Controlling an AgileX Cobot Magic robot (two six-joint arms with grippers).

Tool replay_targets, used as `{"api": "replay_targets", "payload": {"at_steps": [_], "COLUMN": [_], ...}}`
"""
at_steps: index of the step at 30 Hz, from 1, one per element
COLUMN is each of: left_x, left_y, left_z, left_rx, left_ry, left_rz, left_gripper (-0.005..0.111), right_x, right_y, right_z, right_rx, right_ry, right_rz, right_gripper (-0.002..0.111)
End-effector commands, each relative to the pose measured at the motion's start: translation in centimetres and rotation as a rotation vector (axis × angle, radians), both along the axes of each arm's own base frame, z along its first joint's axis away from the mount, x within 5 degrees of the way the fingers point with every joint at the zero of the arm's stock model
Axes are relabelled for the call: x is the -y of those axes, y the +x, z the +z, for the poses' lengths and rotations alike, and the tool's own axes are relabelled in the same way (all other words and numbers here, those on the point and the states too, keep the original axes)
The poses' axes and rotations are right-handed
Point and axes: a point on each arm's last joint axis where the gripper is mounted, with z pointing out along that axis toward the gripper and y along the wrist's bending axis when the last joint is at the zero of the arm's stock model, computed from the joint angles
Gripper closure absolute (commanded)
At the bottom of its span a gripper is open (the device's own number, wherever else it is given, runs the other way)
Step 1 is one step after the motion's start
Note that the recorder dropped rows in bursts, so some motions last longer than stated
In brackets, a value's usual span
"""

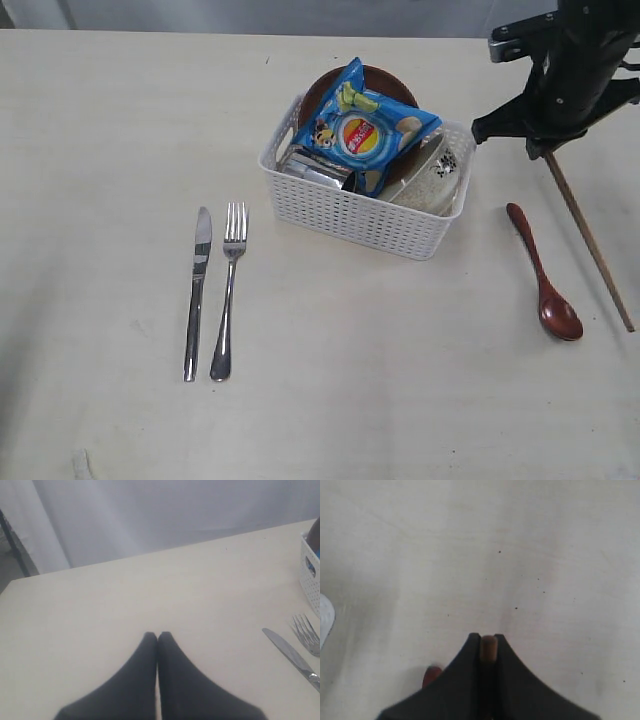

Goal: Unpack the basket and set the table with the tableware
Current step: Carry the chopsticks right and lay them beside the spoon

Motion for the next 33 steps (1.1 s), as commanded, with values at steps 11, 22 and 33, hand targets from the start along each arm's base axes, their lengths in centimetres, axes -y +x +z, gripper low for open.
{"api": "replay_targets", "payload": {"at_steps": [11,22,33], "left_x": [0.0,0.0,0.0], "left_y": [0.0,0.0,0.0], "left_z": [0.0,0.0,0.0], "left_rx": [0.006,0.006,0.006], "left_ry": [-0.017,-0.017,-0.017], "left_rz": [0.004,0.004,0.004], "left_gripper": [0.107,0.107,0.107], "right_x": [2.0,2.0,1.9], "right_y": [0.4,0.6,0.1], "right_z": [-2.1,-2.9,-3.7], "right_rx": [-0.024,-0.03,-0.026], "right_ry": [-0.039,-0.04,-0.024], "right_rz": [-0.066,-0.06,-0.066], "right_gripper": [0.109,0.109,0.108]}}
